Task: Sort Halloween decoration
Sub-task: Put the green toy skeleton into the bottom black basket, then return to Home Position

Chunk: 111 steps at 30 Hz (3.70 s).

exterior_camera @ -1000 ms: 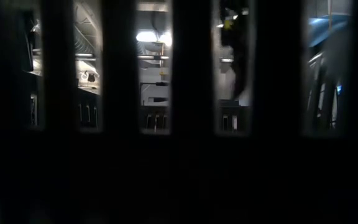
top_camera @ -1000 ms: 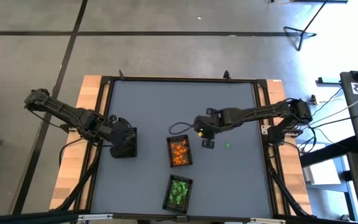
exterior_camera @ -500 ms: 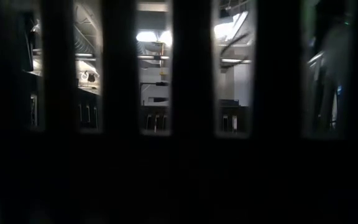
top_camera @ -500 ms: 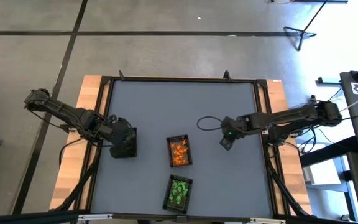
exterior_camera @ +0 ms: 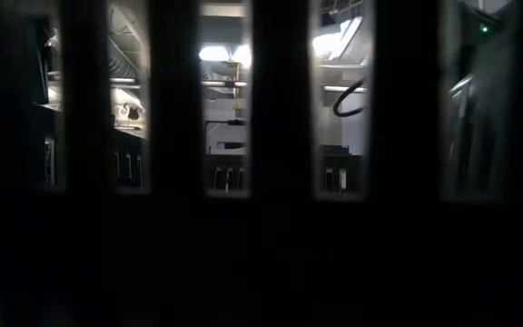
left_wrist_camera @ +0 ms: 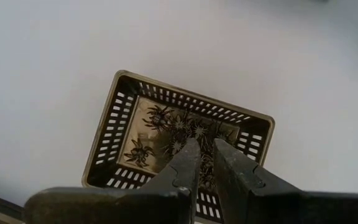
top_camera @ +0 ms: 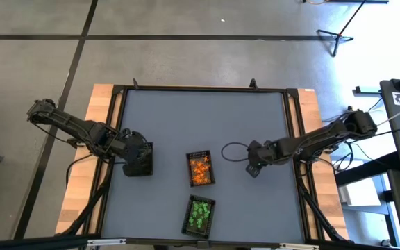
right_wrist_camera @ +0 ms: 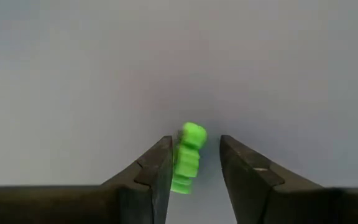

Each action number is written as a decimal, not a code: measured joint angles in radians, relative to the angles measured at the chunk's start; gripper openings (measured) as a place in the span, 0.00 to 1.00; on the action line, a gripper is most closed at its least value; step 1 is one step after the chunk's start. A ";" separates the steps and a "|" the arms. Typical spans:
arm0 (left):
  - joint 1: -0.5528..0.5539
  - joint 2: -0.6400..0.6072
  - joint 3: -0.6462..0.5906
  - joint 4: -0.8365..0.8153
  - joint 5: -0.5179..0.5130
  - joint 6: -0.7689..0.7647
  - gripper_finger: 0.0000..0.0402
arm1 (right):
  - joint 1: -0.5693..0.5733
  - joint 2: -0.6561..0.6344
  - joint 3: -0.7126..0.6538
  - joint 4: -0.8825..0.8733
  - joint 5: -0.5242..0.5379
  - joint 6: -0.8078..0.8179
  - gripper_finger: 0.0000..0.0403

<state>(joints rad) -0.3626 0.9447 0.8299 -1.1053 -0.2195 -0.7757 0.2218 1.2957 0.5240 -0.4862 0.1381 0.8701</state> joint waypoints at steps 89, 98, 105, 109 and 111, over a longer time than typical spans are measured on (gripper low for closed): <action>0.023 0.000 0.000 0.166 -0.474 0.314 0.10 | -0.104 -0.563 0.031 0.416 -0.017 -0.900 0.26; 0.188 -0.176 0.000 0.621 -0.298 0.737 0.10 | -0.241 -0.766 -0.024 0.500 -0.130 -0.994 0.26; 0.306 -0.401 -0.029 0.686 -0.127 0.813 0.10 | -0.377 -0.803 -0.102 0.565 -0.290 -1.004 0.26; 0.329 -0.533 -0.108 0.714 -0.070 0.814 0.10 | -0.439 -0.805 -0.142 0.603 -0.280 -1.000 0.26; 0.331 -0.601 -0.161 0.714 -0.057 0.798 0.10 | -0.459 -0.819 -0.158 0.603 -0.282 -0.978 0.26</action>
<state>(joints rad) -0.0319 0.3440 0.6688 -0.3917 -0.2769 0.0219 -0.2374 0.4765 0.3656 0.1171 -0.1437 -0.1078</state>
